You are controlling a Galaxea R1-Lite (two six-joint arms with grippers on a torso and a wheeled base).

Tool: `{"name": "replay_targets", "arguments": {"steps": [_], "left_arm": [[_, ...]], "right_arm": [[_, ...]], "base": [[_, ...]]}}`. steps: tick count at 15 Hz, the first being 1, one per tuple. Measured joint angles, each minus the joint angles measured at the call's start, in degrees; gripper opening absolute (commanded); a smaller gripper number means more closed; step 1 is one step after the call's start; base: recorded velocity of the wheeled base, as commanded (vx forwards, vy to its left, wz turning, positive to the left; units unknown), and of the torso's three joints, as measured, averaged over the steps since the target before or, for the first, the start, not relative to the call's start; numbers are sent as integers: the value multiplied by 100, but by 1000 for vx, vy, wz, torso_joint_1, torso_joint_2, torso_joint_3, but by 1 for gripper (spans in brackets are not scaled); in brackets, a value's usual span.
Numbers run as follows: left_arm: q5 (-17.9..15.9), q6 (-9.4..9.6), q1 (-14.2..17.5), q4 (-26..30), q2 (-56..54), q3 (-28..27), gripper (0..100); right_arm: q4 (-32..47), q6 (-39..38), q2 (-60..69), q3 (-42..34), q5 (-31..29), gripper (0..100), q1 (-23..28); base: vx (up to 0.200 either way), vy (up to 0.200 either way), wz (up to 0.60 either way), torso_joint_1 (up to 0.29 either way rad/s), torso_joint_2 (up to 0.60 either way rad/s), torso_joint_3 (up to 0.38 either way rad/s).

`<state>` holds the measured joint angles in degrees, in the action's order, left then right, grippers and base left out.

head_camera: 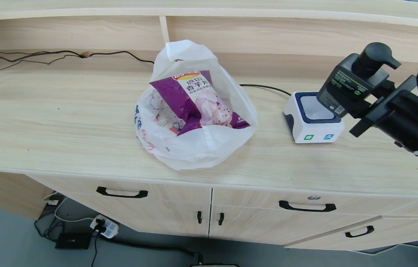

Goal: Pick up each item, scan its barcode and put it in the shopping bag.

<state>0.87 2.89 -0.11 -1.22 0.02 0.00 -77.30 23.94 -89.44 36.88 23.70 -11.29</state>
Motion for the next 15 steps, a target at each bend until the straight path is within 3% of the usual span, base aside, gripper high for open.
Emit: {"name": "replay_targets", "arguments": {"steps": [2,6,13,15], "left_arm": [[0,-11,0,2,0,0,100],[-2,-32,4,2,0,0,100],[0,-51,4,5,0,0,100],[0,-62,4,2,0,0,100]], "right_arm": [[301,-317,306,-212,-44,0,-52],[499,-824,728,-395,-217,0,-56],[905,-1358,896,-350,-217,0,383],[989,-1609,883,-249,-249,0,410]], "base": [[0,0,0,0,0,0],[0,0,600,-2,4,2],[0,0,600,3,4,2],[0,200,0,2,0,7]]}}
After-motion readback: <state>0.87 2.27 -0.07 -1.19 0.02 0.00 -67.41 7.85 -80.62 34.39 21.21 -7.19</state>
